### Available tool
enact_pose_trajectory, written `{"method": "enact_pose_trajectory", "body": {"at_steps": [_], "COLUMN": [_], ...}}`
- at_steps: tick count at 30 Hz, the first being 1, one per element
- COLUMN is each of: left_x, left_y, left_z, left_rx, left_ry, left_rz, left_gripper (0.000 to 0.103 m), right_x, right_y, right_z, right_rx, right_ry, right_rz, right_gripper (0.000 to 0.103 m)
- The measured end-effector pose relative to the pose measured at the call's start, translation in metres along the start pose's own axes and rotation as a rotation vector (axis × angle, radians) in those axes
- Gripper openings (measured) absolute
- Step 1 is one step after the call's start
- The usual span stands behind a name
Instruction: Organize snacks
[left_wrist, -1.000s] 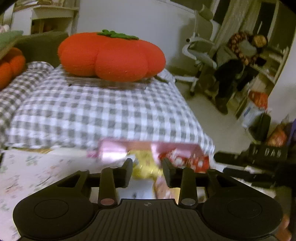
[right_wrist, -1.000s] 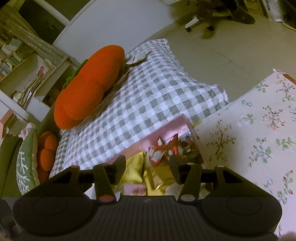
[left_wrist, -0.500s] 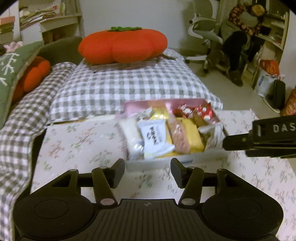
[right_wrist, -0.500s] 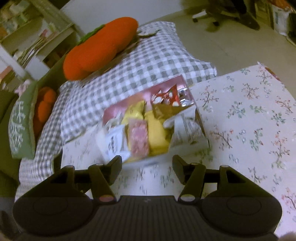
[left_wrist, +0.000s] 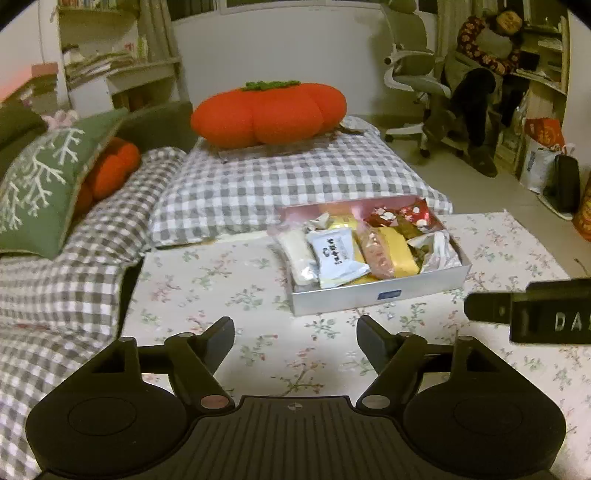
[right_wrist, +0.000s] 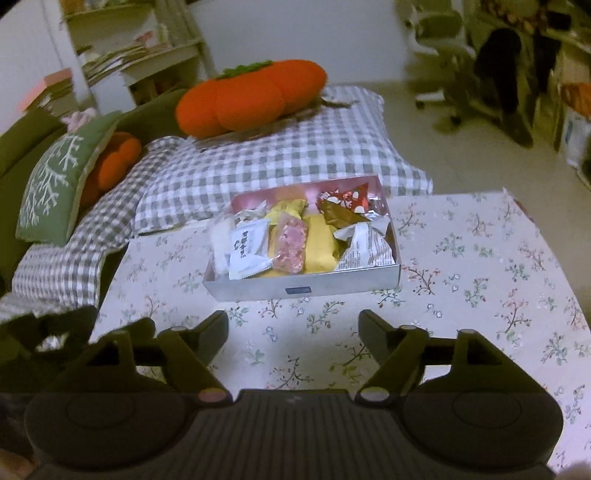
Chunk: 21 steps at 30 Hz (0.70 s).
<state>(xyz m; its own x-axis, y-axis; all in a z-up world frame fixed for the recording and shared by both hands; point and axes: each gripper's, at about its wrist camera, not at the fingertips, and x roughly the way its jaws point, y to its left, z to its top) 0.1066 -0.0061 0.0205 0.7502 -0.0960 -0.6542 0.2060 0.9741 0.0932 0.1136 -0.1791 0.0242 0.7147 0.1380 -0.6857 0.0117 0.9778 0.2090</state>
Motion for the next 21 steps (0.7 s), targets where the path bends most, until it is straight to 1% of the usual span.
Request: {"method": "enact_pose_trajectory", "body": {"at_steps": [1,3,4,5,6,8,12,15,17,19,21], "left_x": [-0.003,-0.009,-0.012,-0.013,-0.012,-0.007,-0.003,-0.009,-0.011,-0.008,-0.005], "left_y": [0.0,0.001,0.002,0.003,0.003,0.002,0.003,-0.002,-0.009,-0.015,-0.016], "left_z": [0.0,0.0,0.0,0.0,-0.002,-0.005,-0.007,-0.005,-0.005,-0.006,-0.007], "left_rx": [0.004,0.001,-0.004,-0.004,0.001,0.005,-0.027,-0.022,0.009,0.037,0.036], "left_ry": [-0.002,-0.019,-0.034,-0.046,-0.054,-0.032,-0.012,-0.047,-0.073,-0.071,-0.054], "left_rz": [0.005,-0.006,-0.01,-0.007,0.008,0.028,0.007,0.001,0.022,0.044,0.041], "left_gripper": [0.076,0.081,0.085,0.088,0.089,0.089,0.093,0.098,0.1,0.101,0.101], "right_x": [0.001,0.002,-0.001,-0.003,-0.006,-0.009,-0.013,-0.01,-0.009,-0.009,-0.009], "right_y": [-0.001,-0.001,0.0,0.0,0.0,-0.002,-0.004,0.002,0.004,0.005,0.005], "right_z": [-0.002,-0.003,-0.003,-0.003,-0.002,-0.003,-0.007,-0.011,-0.014,-0.016,-0.017], "right_rx": [0.003,-0.003,-0.013,-0.024,-0.031,-0.03,-0.032,-0.082,-0.104,-0.115,-0.124], "right_ry": [0.006,0.02,0.01,-0.004,-0.016,-0.023,-0.006,0.014,0.023,0.026,0.028], "right_rz": [0.003,0.007,0.003,-0.007,-0.021,-0.035,-0.038,-0.072,-0.087,-0.094,-0.092], "right_gripper": [0.077,0.078,0.079,0.084,0.086,0.088,0.097,0.101,0.102,0.102,0.102]}}
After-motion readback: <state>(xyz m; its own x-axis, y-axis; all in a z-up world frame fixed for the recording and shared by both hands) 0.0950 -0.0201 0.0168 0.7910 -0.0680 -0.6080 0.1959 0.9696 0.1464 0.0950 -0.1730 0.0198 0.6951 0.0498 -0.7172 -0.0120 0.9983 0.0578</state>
